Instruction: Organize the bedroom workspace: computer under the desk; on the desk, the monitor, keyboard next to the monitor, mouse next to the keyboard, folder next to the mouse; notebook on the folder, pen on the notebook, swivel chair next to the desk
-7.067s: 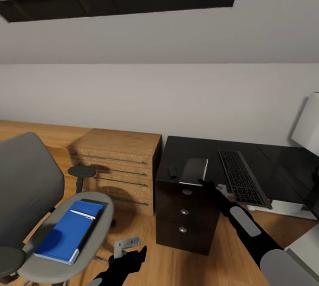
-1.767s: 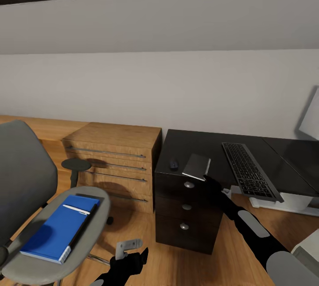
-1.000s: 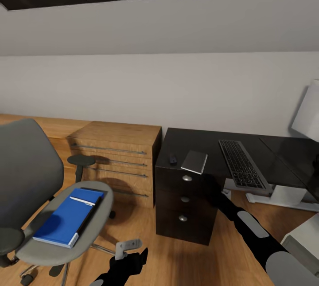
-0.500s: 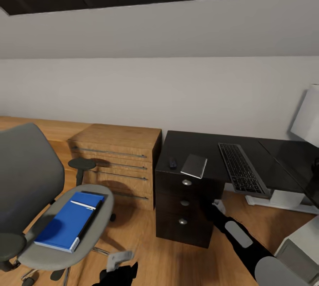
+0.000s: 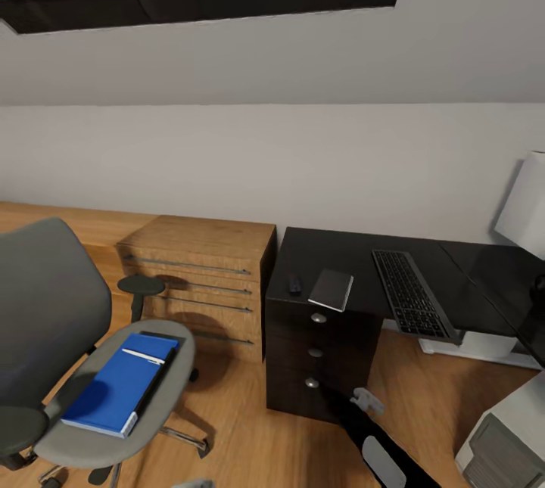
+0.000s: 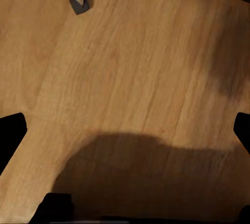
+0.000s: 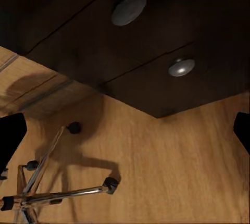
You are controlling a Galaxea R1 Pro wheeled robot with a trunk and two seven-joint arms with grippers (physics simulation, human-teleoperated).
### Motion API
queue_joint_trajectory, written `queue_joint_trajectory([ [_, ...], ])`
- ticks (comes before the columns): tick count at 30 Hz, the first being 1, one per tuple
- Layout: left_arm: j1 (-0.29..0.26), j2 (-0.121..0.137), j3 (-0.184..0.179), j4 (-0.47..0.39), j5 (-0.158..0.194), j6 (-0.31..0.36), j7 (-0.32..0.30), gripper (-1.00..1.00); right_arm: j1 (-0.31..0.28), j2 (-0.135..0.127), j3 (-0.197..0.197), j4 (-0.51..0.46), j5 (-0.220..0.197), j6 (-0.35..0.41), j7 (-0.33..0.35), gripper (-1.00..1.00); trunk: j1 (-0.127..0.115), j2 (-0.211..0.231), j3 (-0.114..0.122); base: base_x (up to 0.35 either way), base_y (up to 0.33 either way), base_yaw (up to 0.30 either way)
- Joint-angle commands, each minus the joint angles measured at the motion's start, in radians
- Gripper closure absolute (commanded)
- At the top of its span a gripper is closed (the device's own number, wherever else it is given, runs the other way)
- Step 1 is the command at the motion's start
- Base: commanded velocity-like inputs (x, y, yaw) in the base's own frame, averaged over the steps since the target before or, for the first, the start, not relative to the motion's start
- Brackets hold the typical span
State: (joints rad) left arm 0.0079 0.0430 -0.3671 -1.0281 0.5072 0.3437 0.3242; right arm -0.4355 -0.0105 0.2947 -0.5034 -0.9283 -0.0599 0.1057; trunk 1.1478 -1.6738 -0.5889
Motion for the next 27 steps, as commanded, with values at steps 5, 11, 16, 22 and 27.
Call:
queue_joint_trajectory([
  [5,0.000,0.000,-0.006,0.121,0.012,-0.156,0.005,-1.00,0.076,0.014,0.012,0.002,0.175,-0.107,-0.123,-1.00,-0.019,0.035,0.015,0.000,0.000,0.000],
  [11,0.000,-0.003,-0.003,0.361,0.012,-0.290,0.002,-1.00,0.139,0.035,0.016,0.043,0.394,-0.132,-0.242,-1.00,-0.042,0.077,0.034,0.000,0.000,0.000],
  [16,0.000,-0.003,-0.004,0.420,0.014,-0.421,0.001,-1.00,0.147,0.055,0.017,0.150,0.499,-0.188,-0.273,-1.00,-0.061,0.112,0.050,0.000,0.000,0.000],
  [22,0.000,-0.013,-0.011,0.506,0.012,-0.463,0.001,-1.00,0.148,0.062,0.020,0.265,0.548,-0.368,-0.272,-1.00,-0.084,0.154,0.068,0.000,0.000,0.000],
  [27,0.000,-0.032,-0.014,0.537,0.010,-0.469,0.000,-1.00,0.149,0.064,0.023,0.314,0.565,-0.437,-0.270,-1.00,-0.104,0.189,0.084,0.000,0.000,0.000],
])
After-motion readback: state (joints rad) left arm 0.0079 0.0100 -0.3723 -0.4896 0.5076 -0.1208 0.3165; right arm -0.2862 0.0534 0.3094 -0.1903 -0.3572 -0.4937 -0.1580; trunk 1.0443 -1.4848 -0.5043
